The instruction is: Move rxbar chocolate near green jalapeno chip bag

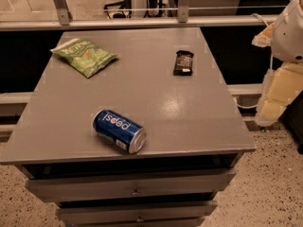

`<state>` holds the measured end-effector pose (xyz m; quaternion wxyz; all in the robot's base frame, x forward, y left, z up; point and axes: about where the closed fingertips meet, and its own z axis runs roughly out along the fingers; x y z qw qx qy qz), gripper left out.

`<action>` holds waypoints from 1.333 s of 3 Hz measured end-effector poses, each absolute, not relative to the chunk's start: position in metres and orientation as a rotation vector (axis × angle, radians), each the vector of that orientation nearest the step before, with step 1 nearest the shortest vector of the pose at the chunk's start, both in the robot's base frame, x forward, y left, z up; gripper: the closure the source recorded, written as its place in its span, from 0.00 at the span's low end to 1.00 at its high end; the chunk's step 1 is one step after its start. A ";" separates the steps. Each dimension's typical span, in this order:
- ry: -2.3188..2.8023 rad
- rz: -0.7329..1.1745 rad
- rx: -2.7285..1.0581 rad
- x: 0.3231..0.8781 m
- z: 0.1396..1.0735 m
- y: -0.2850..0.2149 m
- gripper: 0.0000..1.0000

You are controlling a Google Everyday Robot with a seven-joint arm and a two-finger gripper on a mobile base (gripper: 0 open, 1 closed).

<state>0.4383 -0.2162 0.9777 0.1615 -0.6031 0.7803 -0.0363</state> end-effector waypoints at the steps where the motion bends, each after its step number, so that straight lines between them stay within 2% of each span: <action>1: 2.227 -0.104 -1.721 0.438 0.978 -0.216 0.00; 2: 2.139 -0.071 -1.662 0.463 0.981 -0.209 0.00; 4: 2.008 0.195 -1.428 0.573 0.960 -0.194 0.00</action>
Offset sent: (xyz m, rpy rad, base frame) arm 0.0403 0.0171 0.0000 0.1342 -0.1147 0.0419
